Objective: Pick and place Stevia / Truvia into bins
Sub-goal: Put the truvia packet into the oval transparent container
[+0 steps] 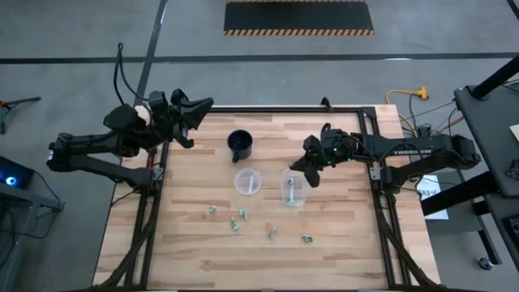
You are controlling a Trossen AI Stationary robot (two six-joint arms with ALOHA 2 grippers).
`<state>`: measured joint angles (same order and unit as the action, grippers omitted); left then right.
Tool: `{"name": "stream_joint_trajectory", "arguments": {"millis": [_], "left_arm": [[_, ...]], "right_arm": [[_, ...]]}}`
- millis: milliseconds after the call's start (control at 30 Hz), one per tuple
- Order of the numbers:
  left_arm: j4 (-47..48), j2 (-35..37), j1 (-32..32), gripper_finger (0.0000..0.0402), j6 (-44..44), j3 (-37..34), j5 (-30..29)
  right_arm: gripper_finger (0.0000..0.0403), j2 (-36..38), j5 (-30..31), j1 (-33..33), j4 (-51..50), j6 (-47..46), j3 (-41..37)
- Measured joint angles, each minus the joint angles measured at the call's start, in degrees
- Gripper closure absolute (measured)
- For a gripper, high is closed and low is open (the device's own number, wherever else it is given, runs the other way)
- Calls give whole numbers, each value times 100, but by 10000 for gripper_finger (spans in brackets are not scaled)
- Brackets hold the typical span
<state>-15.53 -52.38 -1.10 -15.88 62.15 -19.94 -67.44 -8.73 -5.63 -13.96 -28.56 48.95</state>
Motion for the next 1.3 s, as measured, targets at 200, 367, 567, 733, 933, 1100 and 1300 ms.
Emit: {"name": "stream_joint_trajectory", "arguments": {"millis": [200,367,567,733,933,1100,1300], "left_arm": [[4,-7,0,400,9,0,1],[4,-9,0,400,22,0,0],[1,-19,0,400,22,0,0],[4,-39,0,400,24,0,0],[4,-42,0,400,22,0,0],[2,-39,-1,400,22,0,0],[3,-42,0,400,22,0,0]], "right_arm": [[390,-11,-14,0,-340,38,0],[390,22,-141,0,-624,46,0],[363,22,-239,0,-674,94,5],[300,22,-232,-4,-683,112,7],[236,24,-232,-1,-689,112,7],[213,24,-914,6,-703,114,11],[215,24,-1533,260,-722,346,11]]}}
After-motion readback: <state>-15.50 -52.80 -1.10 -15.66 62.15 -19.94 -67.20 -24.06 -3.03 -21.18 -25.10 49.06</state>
